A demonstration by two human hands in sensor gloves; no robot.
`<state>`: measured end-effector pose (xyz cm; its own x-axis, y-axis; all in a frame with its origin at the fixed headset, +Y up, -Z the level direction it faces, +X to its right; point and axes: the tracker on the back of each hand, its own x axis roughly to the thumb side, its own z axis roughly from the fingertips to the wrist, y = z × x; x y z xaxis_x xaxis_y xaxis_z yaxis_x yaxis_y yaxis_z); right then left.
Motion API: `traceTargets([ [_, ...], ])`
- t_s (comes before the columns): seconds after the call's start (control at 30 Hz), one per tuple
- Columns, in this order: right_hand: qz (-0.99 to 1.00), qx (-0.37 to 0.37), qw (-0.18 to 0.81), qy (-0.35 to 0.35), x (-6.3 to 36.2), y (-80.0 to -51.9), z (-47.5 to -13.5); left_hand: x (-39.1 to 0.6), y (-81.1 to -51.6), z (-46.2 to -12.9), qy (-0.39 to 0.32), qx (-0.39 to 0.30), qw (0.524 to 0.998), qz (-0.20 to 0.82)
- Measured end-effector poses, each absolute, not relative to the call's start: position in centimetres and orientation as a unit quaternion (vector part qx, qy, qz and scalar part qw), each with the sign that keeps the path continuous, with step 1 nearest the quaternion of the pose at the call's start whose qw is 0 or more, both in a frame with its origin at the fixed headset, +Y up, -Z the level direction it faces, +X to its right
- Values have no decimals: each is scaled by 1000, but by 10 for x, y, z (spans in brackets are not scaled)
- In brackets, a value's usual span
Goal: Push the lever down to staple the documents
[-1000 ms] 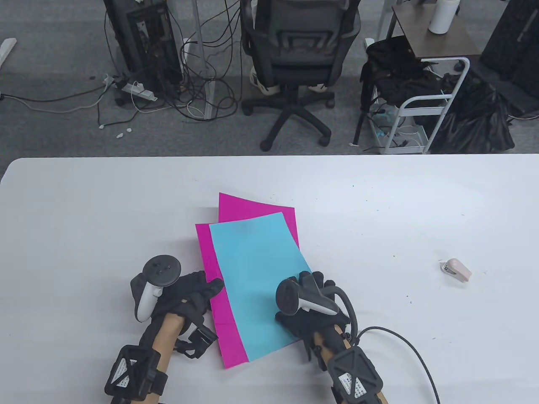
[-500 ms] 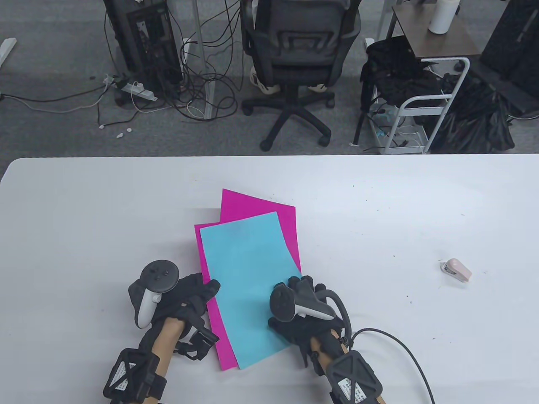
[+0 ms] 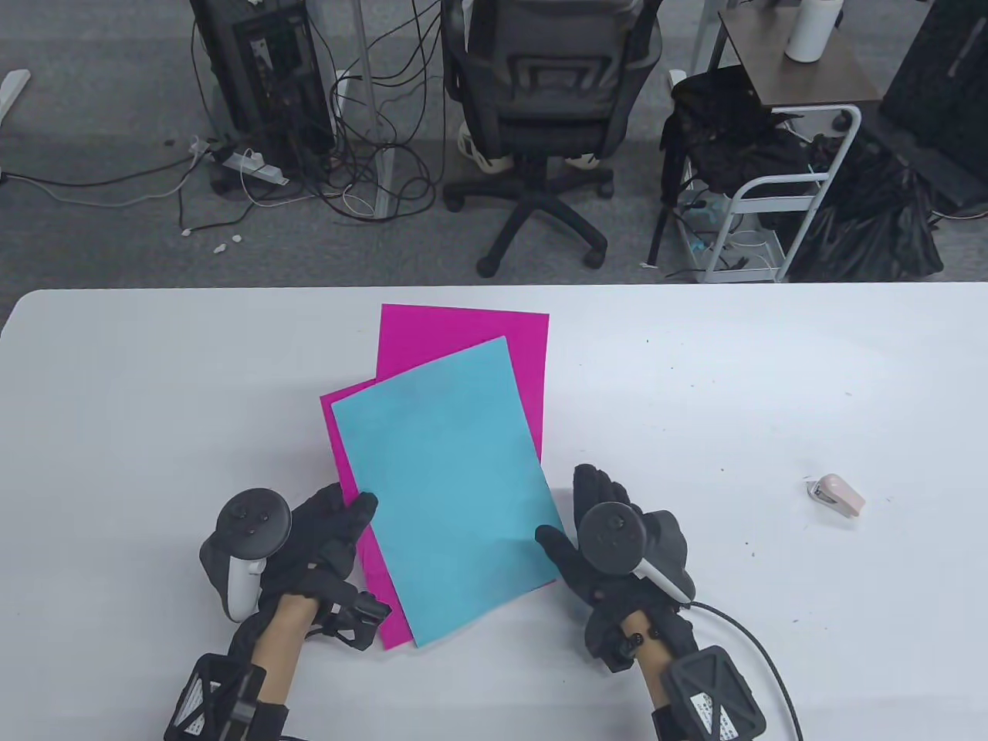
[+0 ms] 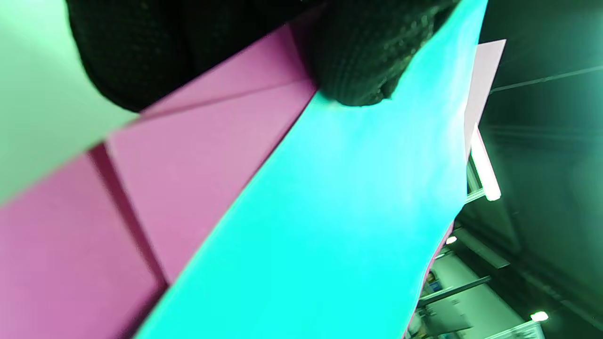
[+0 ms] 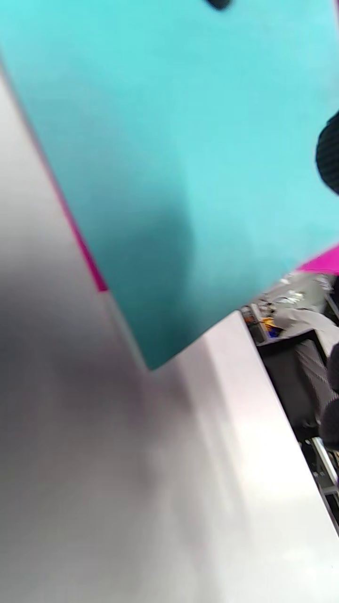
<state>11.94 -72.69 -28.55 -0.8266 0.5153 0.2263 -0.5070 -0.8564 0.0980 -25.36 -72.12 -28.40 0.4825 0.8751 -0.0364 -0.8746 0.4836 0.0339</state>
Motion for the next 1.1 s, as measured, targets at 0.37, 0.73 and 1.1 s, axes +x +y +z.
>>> traceTargets([
  [0.37, 866, 127, 477, -80, 145, -704, -279, -246, -693, -266, -67, 128, 825, 546],
  [0.73, 786, 152, 588, -115, 154, -693, -272, -223, -695, -262, -159, 110, 824, 533],
  [1.1, 787, 173, 575, -140, 152, -684, -268, -213, -704, -269, -218, 28, 816, 535],
])
